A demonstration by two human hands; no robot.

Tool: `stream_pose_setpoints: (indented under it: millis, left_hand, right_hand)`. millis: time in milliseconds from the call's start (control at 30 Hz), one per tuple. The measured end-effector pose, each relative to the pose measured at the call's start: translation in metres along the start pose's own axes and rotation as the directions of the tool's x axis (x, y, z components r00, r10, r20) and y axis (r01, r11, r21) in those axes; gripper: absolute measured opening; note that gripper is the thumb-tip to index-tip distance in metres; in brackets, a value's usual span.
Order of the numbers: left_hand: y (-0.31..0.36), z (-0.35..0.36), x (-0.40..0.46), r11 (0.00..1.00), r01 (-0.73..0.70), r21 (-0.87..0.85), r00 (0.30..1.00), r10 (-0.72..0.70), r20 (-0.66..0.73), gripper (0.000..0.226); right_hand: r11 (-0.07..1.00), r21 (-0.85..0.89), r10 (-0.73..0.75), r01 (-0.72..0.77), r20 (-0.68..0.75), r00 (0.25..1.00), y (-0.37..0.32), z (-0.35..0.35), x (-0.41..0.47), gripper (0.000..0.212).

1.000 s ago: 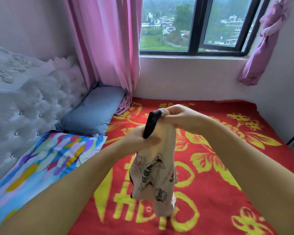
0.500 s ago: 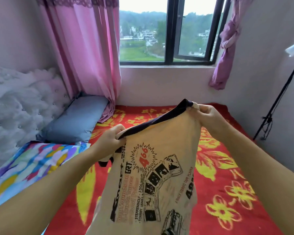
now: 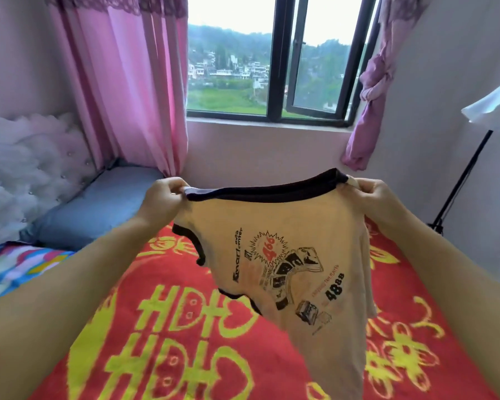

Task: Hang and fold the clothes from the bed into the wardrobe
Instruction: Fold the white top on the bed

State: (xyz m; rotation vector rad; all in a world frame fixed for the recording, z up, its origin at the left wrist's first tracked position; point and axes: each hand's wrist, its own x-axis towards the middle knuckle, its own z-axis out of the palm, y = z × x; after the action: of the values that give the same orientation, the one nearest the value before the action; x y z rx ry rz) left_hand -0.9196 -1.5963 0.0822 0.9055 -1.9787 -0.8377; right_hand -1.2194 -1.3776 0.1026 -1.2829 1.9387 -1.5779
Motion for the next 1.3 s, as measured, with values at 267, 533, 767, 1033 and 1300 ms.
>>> stream_pose_setpoints:
  millis: [267,533,767,1033,1300]
  left_hand:
    - [0.053,0.022,0.025,0.979,-0.108,-0.174,0.983,0.131,0.127,0.03]
    - [0.106,0.07,0.051,0.97,-0.16,-0.182,0.902,0.219,0.372,0.015]
    - [0.083,0.065,0.057,0.961,-0.071,-0.266,0.918,0.167,0.359,0.043]
    - [0.064,0.05,0.058,0.972,0.084,-0.22,0.918,0.01,0.396,0.018]
    - [0.068,0.051,0.059,0.92,-0.126,-0.37,0.973,0.187,0.134,0.015]
  right_hand:
    - [0.937,-0.331,-0.044,0.11,0.201,0.979,-0.015,-0.006,0.022,0.054]
    - [0.982,-0.13,-0.083,0.139,0.367,0.927,-0.064,0.101,0.05,0.004]
    - [0.978,-0.179,-0.07,0.105,0.19,0.979,-0.069,0.112,0.073,0.026]
    - [0.942,-0.242,-0.215,0.231,0.093,0.972,-0.081,0.112,0.08,0.018]
    - [0.878,-0.389,-0.138,0.28,0.353,0.925,-0.088,0.119,0.072,0.031]
